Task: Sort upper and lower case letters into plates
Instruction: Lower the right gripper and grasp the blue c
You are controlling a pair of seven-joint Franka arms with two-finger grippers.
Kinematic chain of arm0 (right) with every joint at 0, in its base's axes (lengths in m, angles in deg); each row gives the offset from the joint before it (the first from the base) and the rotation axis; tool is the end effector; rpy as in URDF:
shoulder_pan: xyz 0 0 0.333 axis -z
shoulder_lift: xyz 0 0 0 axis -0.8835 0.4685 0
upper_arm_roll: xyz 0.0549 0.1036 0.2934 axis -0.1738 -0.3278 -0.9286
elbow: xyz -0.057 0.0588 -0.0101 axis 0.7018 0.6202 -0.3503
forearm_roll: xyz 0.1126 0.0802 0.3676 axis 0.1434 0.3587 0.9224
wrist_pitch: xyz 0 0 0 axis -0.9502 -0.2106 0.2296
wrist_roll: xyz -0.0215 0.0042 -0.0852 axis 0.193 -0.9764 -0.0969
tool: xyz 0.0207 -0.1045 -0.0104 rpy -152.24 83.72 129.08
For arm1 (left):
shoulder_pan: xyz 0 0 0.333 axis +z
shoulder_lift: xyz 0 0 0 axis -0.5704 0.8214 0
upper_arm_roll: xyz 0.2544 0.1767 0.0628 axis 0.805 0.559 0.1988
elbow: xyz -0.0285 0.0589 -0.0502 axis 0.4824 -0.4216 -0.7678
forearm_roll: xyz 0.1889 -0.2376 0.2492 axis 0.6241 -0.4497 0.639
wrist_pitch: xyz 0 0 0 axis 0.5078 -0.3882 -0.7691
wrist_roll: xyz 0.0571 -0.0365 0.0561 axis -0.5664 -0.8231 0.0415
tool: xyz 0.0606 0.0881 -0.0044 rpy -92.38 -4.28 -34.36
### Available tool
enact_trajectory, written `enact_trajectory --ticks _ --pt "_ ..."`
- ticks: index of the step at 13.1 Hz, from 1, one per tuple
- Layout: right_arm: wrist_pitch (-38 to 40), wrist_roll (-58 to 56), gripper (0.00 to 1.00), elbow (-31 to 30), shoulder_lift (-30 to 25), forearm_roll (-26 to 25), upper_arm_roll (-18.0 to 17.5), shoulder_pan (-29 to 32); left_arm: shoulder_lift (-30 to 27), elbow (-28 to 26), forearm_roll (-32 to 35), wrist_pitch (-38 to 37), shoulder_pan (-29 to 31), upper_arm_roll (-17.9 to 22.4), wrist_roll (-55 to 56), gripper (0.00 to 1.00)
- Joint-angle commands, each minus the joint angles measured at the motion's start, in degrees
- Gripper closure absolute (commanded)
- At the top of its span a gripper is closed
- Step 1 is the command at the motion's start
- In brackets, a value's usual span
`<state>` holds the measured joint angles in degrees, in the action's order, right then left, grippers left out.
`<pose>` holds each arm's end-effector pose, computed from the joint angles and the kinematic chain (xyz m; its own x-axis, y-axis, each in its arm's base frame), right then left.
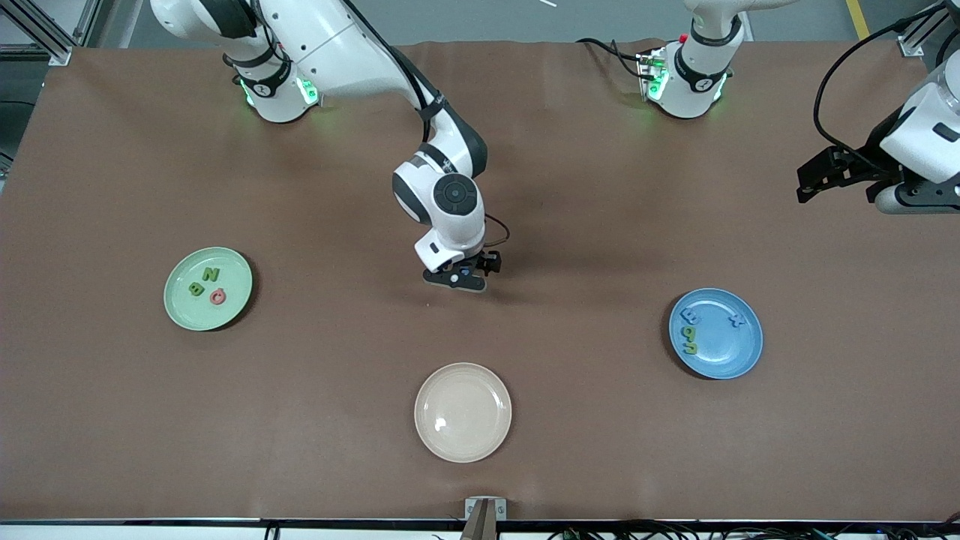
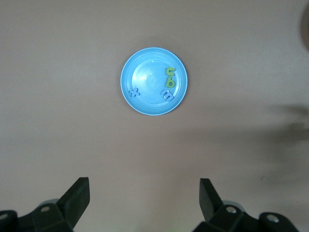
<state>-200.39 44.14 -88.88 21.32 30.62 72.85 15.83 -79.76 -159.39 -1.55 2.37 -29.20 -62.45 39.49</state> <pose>0.4970 0.4877 0.1906 0.9808 -0.1950 0.0024 -0.1950 -0.9808 -0.0040 0.5451 -0.0499 0.6228 0.9998 -0.0207 -0.0073 -0.0208 -0.9996 -0.0196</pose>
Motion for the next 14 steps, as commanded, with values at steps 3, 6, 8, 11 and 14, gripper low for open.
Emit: enact_trajectory --ticks 3,6,8,11,14 --pt "-0.7 0.7 0.18 0.9 1.4 -0.8 -0.6 0.7 -0.4 0.4 0.2 -0.5 0.1 -0.2 -0.8 0.00" --pt "-0.6 0.7 0.36 0.5 1.4 -0.7 -0.6 0.4 -0.3 0.4 0.2 -0.5 -0.1 -0.2 -1.0 0.00" --pt "-0.6 0.7 0.47 0.5 1.5 -0.8 -0.6 0.3 0.3 0.4 0.2 -0.5 -0.5 -0.2 -0.9 0.00" --pt "-0.6 0.6 0.66 0.5 1.7 -0.8 -0.6 0.3 0.4 0.4 0.2 -0.6 -0.7 -0.4 -1.3 0.00" --pt "-0.5 0.5 0.83 0.5 1.7 -0.8 -0.6 0.3 0.5 0.4 0.1 -0.6 -1.3 -1.2 -0.9 0.00"
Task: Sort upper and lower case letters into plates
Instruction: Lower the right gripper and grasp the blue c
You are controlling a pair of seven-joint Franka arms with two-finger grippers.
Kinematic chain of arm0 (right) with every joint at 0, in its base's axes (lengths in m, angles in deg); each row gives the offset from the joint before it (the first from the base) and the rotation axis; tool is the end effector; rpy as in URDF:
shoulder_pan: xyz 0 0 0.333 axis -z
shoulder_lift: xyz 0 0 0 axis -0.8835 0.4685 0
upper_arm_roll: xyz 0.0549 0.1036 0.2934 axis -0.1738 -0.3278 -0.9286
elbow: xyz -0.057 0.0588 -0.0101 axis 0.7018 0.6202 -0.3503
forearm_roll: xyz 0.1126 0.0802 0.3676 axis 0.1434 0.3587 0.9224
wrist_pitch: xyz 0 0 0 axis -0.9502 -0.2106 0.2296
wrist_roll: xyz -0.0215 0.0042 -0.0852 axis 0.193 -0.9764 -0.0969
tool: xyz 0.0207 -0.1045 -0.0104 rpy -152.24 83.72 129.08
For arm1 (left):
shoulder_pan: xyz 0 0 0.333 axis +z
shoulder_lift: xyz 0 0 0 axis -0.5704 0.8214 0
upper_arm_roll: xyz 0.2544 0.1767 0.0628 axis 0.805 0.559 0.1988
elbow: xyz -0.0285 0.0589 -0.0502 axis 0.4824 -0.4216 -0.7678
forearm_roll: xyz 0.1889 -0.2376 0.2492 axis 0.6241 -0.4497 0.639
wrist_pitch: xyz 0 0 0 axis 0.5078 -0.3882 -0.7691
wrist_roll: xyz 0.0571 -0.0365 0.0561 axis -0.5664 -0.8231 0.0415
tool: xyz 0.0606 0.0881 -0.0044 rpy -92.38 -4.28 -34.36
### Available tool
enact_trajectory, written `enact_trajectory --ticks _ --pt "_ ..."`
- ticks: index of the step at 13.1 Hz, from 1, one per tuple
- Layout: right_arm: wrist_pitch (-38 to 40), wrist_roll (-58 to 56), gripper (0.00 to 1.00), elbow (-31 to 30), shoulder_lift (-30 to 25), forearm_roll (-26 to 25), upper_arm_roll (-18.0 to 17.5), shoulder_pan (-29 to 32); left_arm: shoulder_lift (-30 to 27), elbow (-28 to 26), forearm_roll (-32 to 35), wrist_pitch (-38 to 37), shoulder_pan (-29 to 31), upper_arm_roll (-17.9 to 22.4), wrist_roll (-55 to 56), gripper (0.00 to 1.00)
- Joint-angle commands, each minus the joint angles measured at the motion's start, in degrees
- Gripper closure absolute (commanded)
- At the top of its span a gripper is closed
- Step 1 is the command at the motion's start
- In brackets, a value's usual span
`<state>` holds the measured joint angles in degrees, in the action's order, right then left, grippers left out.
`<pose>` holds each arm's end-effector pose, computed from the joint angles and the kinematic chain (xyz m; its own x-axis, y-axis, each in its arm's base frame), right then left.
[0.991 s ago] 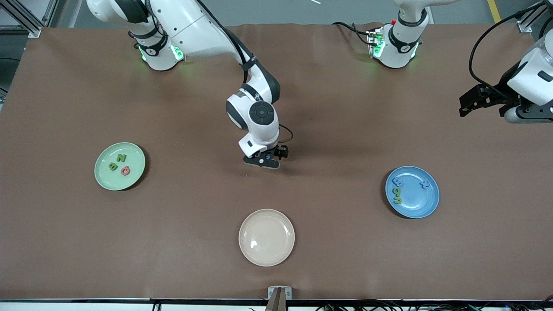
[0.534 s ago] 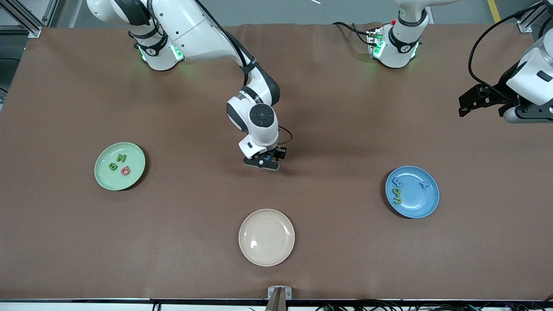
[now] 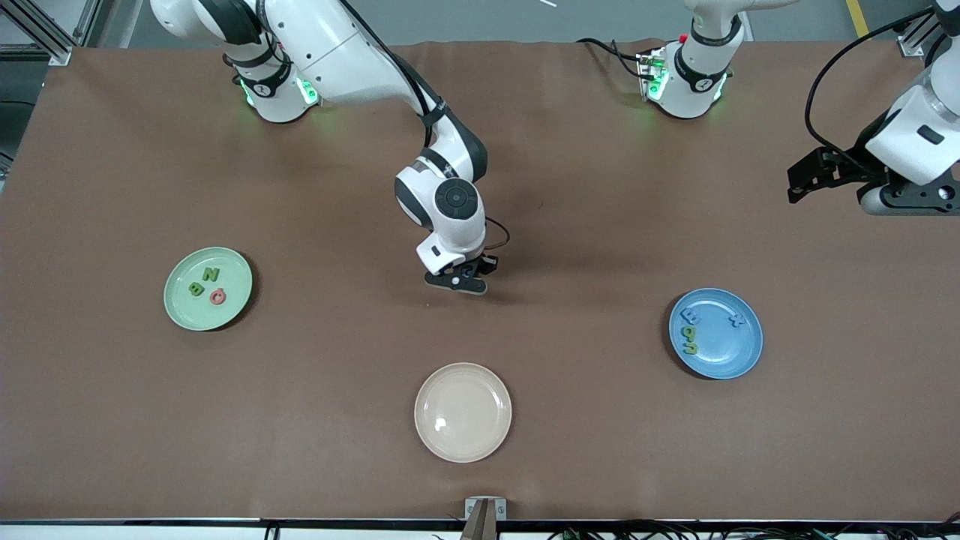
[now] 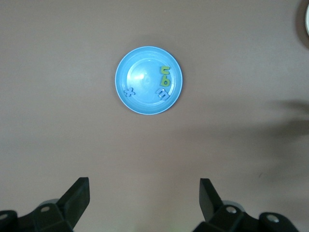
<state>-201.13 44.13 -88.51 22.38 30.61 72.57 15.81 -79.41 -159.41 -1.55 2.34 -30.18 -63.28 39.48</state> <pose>0.4953 0.4904 0.1815 0.9816 -0.1908 0.0008 -0.1908 -0.9816 -0.0060 0.5449 -0.0671 0.6193 0.9985 -0.0524 -0.0143 -0.0527 -0.9984 -0.0192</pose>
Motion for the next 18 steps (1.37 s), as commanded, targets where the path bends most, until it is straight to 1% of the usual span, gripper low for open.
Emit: enact_trajectory --ticks 1,3,5,6,7,9,11,13,15,16,18 --pt "0.4 0.5 0.86 0.1 0.4 -0.8 -0.3 0.3 0.2 0.4 0.1 -0.5 -0.4 -0.3 -0.9 0.00" --pt "0.9 0.3 0.87 0.2 -0.4 -0.8 -0.3 0.4 1.0 0.5 0.1 -0.5 -0.5 -0.3 -0.4 0.00" --pt "7.5 -0.2 0.86 0.4 -4.7 -0.8 -0.2 0.9 1.1 1.0 0.3 -0.5 -0.7 -0.9 -0.1 0.00" --pt "11.1 -1.4 0.86 0.1 -8.0 -0.8 -0.2 1.5 1.2 1.2 0.3 -0.5 -0.8 -1.2 0.0 0.00" --pt "16.4 -4.3 0.85 0.1 -11.3 -0.8 -0.2 2.6 1.2 1.4 0.3 -0.5 -0.9 -1.2 -0.1 0.00" --pt "24.3 -10.3 0.85 -0.7 -17.4 -0.8 -0.3 6.1 1.2 2.6 0.3 -0.5 -1.0 -1.3 -0.4 0.00" --pt "26.9 -15.8 0.85 -6.3 -24.4 -0.8 -0.2 9.4 1.2 2.8 0.5 -0.5 -1.3 -2.8 0.1 0.00" --pt "26.9 -25.7 0.85 -13.6 -31.7 -0.8 -0.3 15.0 1.2 3.0 0.8 -0.5 -1.0 -3.0 -0.3 0.00" --pt "26.8 -37.3 0.85 -19.3 -36.6 -0.8 -0.3 22.5 1.2 3.0 0.9 -0.5 -0.6 -2.8 -1.0 0.00" --pt "26.7 -42.4 0.84 -20.9 -37.5 -0.8 -0.3 26.1 1.2 3.0 0.9 -0.5 -0.6 -2.7 -0.8 0.00" --pt "25.6 -55.1 0.83 -23.0 -37.3 -0.8 -0.3 34.9 1.4 3.1 0.7 -0.1 -0.4 -2.4 -0.8 0.00"
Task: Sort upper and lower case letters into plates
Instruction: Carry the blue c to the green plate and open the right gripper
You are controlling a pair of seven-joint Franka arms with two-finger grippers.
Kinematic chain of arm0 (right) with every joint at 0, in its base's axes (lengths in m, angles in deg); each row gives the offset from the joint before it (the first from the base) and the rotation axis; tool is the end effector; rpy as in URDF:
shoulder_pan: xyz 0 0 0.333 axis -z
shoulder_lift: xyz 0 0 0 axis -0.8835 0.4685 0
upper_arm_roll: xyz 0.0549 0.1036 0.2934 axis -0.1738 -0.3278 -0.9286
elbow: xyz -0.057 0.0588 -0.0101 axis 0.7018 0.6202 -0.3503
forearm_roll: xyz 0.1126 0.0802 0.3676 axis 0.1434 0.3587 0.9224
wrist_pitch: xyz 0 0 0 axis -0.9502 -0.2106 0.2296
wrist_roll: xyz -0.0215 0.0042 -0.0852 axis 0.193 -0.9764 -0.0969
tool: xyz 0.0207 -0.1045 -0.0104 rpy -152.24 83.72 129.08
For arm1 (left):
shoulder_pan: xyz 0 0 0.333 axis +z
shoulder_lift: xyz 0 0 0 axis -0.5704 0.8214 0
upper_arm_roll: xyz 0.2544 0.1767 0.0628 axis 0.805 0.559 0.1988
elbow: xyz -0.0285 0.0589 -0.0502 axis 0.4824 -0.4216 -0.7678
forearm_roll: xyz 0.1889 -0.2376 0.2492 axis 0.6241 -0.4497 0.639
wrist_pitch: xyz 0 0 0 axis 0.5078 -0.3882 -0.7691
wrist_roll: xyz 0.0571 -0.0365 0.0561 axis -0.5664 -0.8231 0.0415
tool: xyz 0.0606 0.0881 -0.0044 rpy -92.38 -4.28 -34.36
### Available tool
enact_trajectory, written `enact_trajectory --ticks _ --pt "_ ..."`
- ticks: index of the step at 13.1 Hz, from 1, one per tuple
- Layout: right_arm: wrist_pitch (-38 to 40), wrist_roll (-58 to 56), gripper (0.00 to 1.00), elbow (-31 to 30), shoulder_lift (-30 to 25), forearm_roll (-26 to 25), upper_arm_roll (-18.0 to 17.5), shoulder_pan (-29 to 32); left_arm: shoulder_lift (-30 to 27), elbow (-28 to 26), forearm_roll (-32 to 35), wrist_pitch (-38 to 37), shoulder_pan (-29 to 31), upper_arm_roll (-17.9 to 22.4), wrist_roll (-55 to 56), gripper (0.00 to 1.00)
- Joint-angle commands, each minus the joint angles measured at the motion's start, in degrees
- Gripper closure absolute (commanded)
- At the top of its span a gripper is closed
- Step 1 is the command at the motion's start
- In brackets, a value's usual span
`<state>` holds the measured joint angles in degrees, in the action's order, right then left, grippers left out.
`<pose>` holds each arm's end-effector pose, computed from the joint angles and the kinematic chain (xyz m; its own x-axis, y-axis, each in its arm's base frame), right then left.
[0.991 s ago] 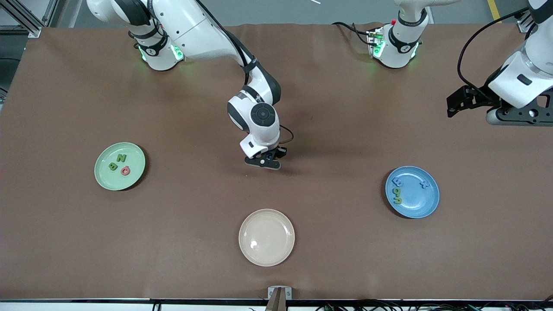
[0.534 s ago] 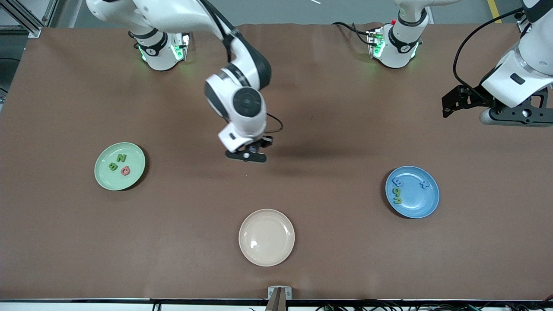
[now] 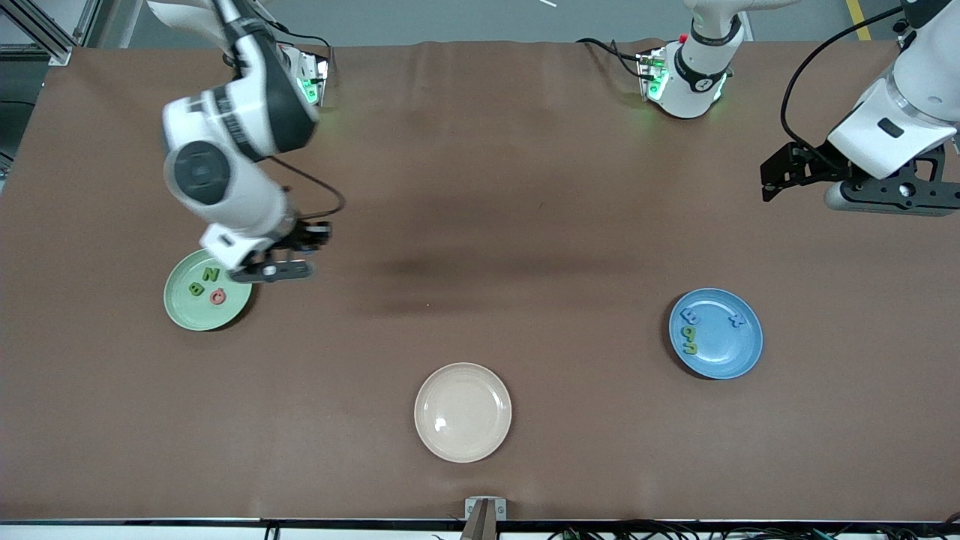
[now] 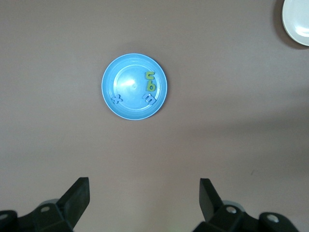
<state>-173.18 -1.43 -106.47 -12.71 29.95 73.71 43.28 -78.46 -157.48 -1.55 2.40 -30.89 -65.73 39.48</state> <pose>0.5533 0.1597 0.4030 0.9773 0.1070 -0.1826 0.1118 -0.9936 0.0159 0.5462 -0.0971 0.6263 0.9942 -0.1075 0.0040 -0.1074 -0.9941 -0.0144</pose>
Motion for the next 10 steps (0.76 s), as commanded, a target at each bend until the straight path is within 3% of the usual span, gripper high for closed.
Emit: enact_trajectory --ticks 1,4,6,10 --pt "-3.8 -14.5 0.83 -5.9 -2.0 -0.1 -1.4 10.8 1.2 2.1 0.7 0.0 0.3 0.4 -0.6 0.00" --pt "-10.3 -24.3 0.83 -9.3 -1.3 -0.1 -1.4 17.9 1.7 3.2 1.0 -0.5 0.2 0.4 -0.8 0.00" --pt "-14.0 -29.2 0.83 -9.5 2.3 -0.1 -1.4 21.7 1.7 3.4 1.0 -0.8 0.3 0.4 -0.8 0.00" --pt "-28.4 -32.0 0.81 -16.2 6.7 -0.1 -1.5 24.3 2.2 3.9 0.9 -0.8 0.3 0.4 -0.2 0.00"
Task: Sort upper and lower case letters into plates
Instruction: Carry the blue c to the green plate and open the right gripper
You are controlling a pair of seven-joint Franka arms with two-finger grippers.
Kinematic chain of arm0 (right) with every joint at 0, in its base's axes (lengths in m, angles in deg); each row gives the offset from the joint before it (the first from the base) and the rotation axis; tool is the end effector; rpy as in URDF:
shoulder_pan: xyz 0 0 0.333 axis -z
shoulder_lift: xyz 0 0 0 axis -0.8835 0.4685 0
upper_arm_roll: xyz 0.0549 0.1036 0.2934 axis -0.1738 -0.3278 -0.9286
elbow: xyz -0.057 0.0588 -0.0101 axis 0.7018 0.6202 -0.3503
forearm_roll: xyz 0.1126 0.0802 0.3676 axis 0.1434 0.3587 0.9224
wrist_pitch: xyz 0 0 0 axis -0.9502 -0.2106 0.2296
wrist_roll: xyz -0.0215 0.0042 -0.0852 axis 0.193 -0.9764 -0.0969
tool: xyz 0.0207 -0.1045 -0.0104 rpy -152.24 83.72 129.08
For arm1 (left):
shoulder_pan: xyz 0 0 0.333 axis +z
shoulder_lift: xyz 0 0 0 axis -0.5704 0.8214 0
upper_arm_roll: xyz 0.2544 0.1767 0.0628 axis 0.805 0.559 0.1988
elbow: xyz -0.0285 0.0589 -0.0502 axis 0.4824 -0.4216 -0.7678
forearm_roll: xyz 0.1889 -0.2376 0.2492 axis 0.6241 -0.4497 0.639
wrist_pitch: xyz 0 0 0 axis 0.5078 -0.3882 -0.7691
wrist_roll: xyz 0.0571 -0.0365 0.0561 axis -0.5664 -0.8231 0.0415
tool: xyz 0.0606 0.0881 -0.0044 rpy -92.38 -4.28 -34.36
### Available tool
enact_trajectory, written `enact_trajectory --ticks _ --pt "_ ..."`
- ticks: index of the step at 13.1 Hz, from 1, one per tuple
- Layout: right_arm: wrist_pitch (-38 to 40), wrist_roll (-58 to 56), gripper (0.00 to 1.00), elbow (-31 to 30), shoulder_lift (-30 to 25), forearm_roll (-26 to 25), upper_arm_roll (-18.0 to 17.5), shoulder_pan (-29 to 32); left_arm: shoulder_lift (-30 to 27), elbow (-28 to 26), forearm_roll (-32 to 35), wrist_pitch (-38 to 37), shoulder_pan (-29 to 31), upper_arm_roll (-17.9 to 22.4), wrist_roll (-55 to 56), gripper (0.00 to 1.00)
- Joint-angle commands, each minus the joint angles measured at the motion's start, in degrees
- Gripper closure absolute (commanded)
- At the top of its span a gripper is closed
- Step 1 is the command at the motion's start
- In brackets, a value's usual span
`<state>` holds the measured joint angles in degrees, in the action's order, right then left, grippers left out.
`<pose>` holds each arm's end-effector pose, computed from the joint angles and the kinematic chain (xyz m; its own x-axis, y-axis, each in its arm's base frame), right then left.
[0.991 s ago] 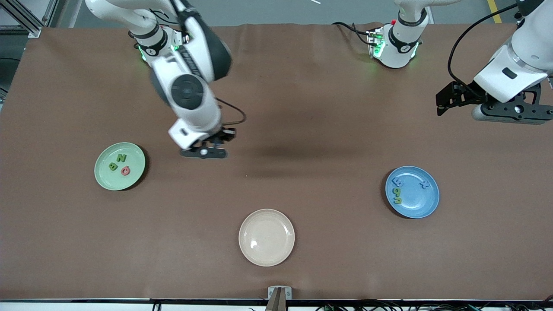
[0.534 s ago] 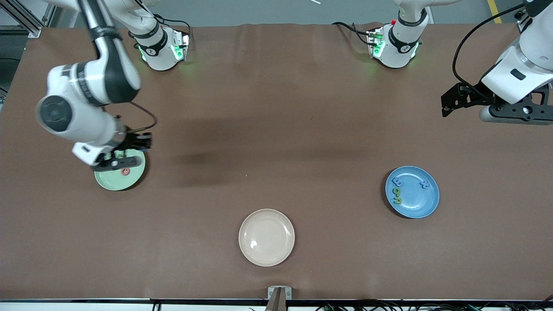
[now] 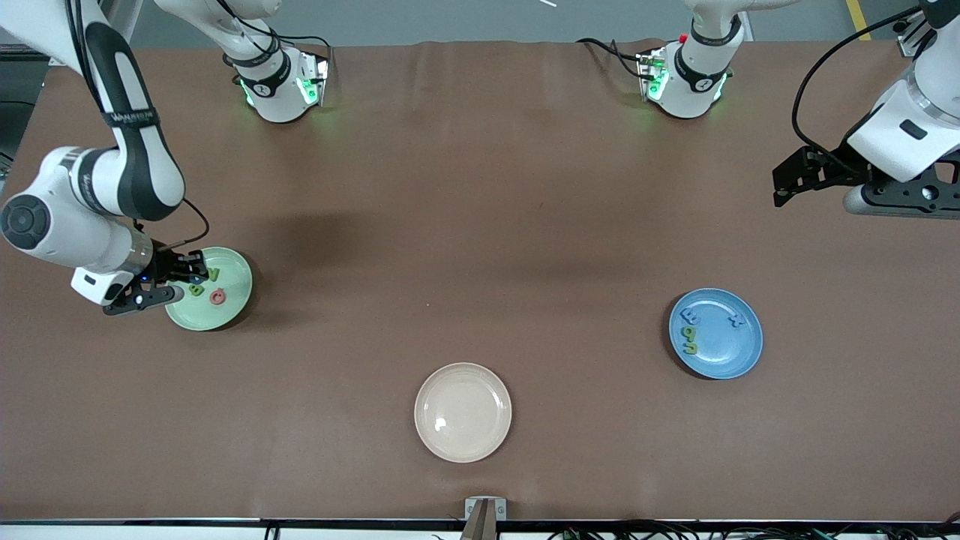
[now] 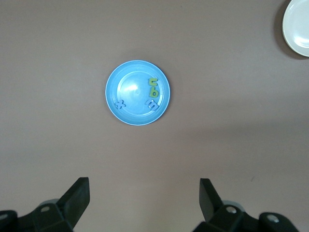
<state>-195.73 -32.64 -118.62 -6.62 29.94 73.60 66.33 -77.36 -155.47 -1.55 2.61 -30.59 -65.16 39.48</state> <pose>0.5589 -0.0688 0.2800 0.9638 0.2475 -0.0990 0.2442 -0.9687 -0.0440 0.5543 -0.0885 0.6328 0.9955 -0.0922 0.0237 -0.0921 -0.9957 -0.0085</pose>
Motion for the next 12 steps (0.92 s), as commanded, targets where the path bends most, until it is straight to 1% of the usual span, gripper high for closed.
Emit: enact_trajectory --ticks 1,4,6,12 --pt "-8.1 -0.8 0.81 -4.9 1.8 0.0 -1.4 1.3 0.9 1.9 0.9 -1.0 0.2 -0.1 -0.8 0.00" --pt "-10.9 -0.8 0.81 -5.0 5.4 0.0 -1.4 1.4 0.6 1.9 0.9 -1.1 0.2 0.7 -1.1 0.00" --pt "-10.9 -0.8 0.81 -5.1 6.1 0.0 -1.4 1.4 0.7 1.9 0.9 -1.1 0.2 0.7 -1.1 0.00" --pt "-10.4 -0.7 0.73 -6.8 6.5 0.1 -1.4 1.6 1.0 1.6 1.2 -1.3 0.6 1.0 -0.2 0.00"
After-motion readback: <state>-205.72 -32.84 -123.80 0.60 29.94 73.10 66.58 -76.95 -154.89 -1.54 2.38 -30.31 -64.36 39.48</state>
